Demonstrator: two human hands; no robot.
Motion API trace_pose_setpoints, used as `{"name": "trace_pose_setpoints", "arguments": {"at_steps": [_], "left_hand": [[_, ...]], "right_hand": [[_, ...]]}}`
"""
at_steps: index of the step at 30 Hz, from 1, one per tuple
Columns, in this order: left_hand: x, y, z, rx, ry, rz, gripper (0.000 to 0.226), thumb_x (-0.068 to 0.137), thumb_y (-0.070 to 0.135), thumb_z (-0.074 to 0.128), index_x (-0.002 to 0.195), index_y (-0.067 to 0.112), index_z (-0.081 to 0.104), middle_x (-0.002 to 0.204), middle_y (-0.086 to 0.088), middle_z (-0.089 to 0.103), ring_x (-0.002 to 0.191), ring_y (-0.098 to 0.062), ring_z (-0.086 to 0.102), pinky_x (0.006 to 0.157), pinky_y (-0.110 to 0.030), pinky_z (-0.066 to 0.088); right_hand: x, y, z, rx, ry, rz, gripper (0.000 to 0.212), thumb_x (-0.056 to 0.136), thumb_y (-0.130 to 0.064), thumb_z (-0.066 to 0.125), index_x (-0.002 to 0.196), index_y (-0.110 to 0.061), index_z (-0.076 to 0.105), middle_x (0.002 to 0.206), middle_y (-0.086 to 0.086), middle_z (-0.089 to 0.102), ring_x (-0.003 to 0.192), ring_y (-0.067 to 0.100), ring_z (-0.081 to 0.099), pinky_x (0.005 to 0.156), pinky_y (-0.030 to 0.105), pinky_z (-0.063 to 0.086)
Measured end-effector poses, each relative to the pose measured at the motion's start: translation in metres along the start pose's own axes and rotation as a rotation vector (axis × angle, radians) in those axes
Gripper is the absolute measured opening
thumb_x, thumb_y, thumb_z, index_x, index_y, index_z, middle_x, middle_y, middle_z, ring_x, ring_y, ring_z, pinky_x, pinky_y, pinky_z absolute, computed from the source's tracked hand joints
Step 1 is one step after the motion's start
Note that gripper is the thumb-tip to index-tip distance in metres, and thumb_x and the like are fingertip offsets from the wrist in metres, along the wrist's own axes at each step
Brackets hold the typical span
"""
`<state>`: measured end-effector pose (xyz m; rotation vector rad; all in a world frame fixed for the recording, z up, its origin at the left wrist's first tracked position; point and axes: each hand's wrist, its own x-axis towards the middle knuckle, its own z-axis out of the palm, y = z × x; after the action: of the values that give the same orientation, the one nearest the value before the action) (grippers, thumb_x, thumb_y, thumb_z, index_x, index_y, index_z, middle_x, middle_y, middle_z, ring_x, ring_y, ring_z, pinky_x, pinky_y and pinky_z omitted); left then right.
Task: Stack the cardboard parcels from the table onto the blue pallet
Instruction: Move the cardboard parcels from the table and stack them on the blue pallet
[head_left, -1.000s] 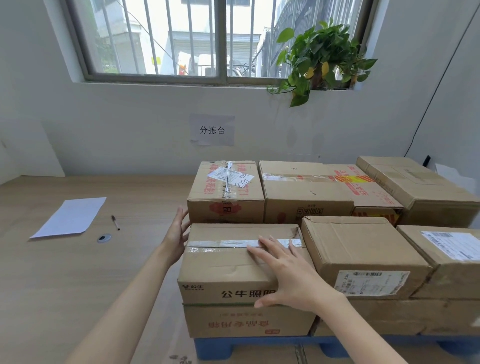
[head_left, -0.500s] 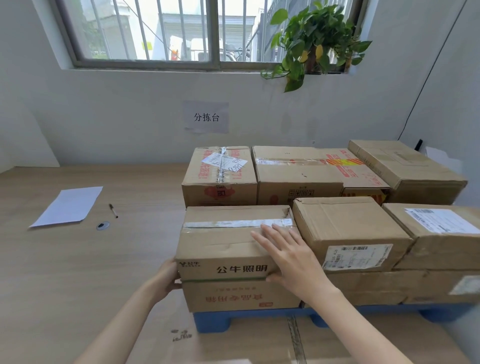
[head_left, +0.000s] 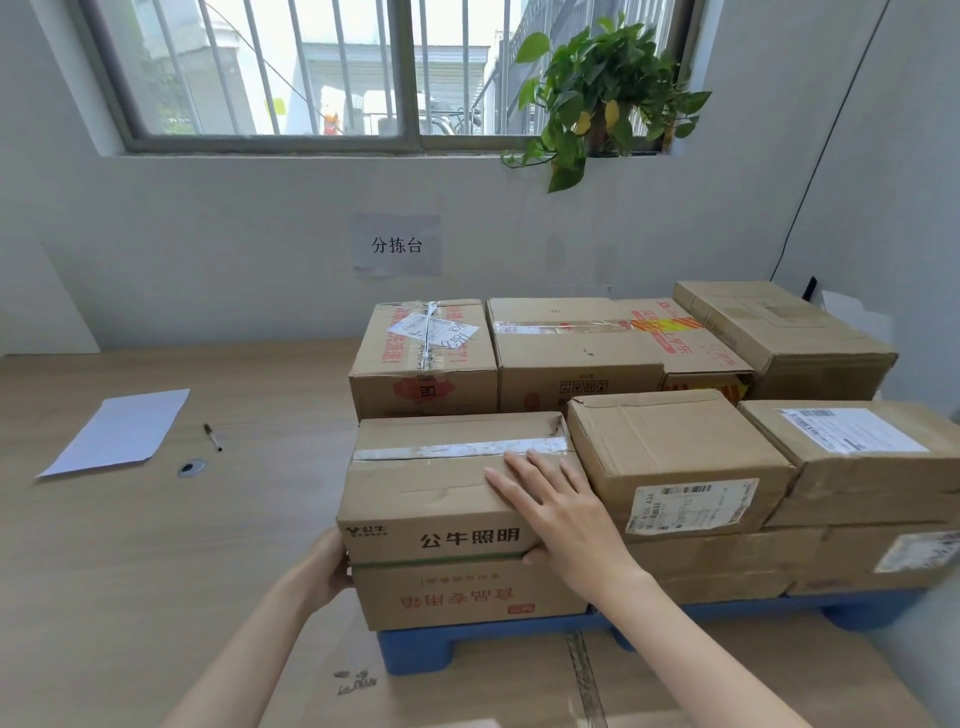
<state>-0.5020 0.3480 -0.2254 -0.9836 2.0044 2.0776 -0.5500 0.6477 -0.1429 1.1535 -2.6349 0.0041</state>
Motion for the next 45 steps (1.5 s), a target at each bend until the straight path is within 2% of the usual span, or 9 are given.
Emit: {"name": "trace_pose_setpoints", "arguments": {"at_steps": [4,9,16,19,21,28,31,37,45], "left_hand": [[-0.009,0.023,-0.001,-0.054,0.076,0.047,0.021,0.1,0.021,0.04,0.088,0.01,0.054,0.08,-0.011,0.056,0.08,-0.026,0.05,0.066,-0.034,0.045],[-0.031,0.079,-0.015,-0.018,0.262,0.27,0.033,0.101,0.023,0.041,0.128,0.007,0.054,0.124,-0.008,0.058,0.119,-0.028,0.053,0.099,-0.046,0.04],[-0.106,0.131,0.025,0.217,0.573,0.723,0.021,0.097,0.014,0.047,0.112,0.011,0.061,0.106,-0.006,0.067,0.1,-0.021,0.061,0.09,-0.035,0.046],[-0.127,0.135,0.076,0.391,0.558,0.834,0.021,0.094,0.015,0.053,0.113,0.013,0.062,0.108,-0.002,0.067,0.099,-0.018,0.06,0.085,-0.033,0.046],[-0.136,0.129,0.115,0.516,0.513,0.895,0.028,0.093,0.019,0.057,0.12,0.016,0.06,0.119,-0.001,0.064,0.111,-0.019,0.057,0.095,-0.037,0.046],[-0.16,0.098,0.252,0.94,0.418,1.065,0.07,0.088,0.058,0.05,0.147,0.026,0.031,0.153,0.007,0.029,0.143,-0.012,0.02,0.116,-0.037,0.015],[-0.158,0.081,0.294,1.095,0.436,1.111,0.085,0.081,0.07,0.044,0.15,0.027,0.022,0.157,0.004,0.022,0.146,-0.017,0.016,0.117,-0.042,0.013],[-0.153,0.05,0.343,1.421,0.546,1.043,0.116,0.057,0.067,0.076,0.151,0.028,0.019,0.158,-0.006,0.019,0.144,-0.031,0.019,0.114,-0.061,0.013],[-0.143,0.037,0.36,1.466,0.581,0.854,0.139,0.041,0.064,0.085,0.152,0.033,0.005,0.157,-0.01,0.017,0.144,-0.038,0.014,0.105,-0.074,0.01]], "right_hand": [[-0.002,0.002,-0.003,0.021,0.035,-0.003,0.122,0.052,-0.049,0.088,0.151,-0.025,0.022,0.154,0.005,0.033,0.142,0.03,0.031,0.113,0.05,0.03],[-0.011,0.014,-0.02,0.0,0.164,-0.027,0.111,0.056,-0.054,0.084,0.149,-0.023,0.031,0.152,0.005,0.037,0.141,0.028,0.033,0.113,0.045,0.031],[-0.035,0.051,-0.051,-0.011,0.318,-0.018,0.098,0.064,-0.06,0.076,0.145,-0.023,0.036,0.151,0.005,0.039,0.142,0.026,0.033,0.112,0.045,0.034],[-0.05,0.076,-0.06,-0.005,0.299,0.016,0.101,0.064,-0.063,0.074,0.147,-0.026,0.031,0.153,0.004,0.035,0.143,0.026,0.029,0.115,0.045,0.026],[-0.063,0.095,-0.064,0.005,0.286,0.027,0.103,0.064,-0.063,0.073,0.149,-0.027,0.027,0.155,0.004,0.032,0.144,0.027,0.026,0.115,0.047,0.026],[-0.111,0.166,-0.061,-0.002,0.229,0.084,0.117,0.06,-0.06,0.08,0.153,-0.028,0.015,0.161,0.004,0.016,0.149,0.027,0.008,0.119,0.051,0.013],[-0.131,0.19,-0.051,0.008,0.218,0.112,0.123,0.054,-0.06,0.083,0.153,-0.027,0.016,0.16,0.006,0.017,0.148,0.029,0.008,0.117,0.054,0.017],[-0.161,0.217,-0.029,-0.059,0.171,0.172,0.133,0.046,-0.057,0.088,0.154,-0.025,0.018,0.159,0.01,0.017,0.148,0.033,0.011,0.116,0.055,0.012],[-0.177,0.242,-0.007,-0.091,0.141,0.239,0.141,0.042,-0.044,0.094,0.154,-0.028,0.01,0.162,0.012,0.005,0.148,0.035,0.004,0.112,0.066,0.007]]}}
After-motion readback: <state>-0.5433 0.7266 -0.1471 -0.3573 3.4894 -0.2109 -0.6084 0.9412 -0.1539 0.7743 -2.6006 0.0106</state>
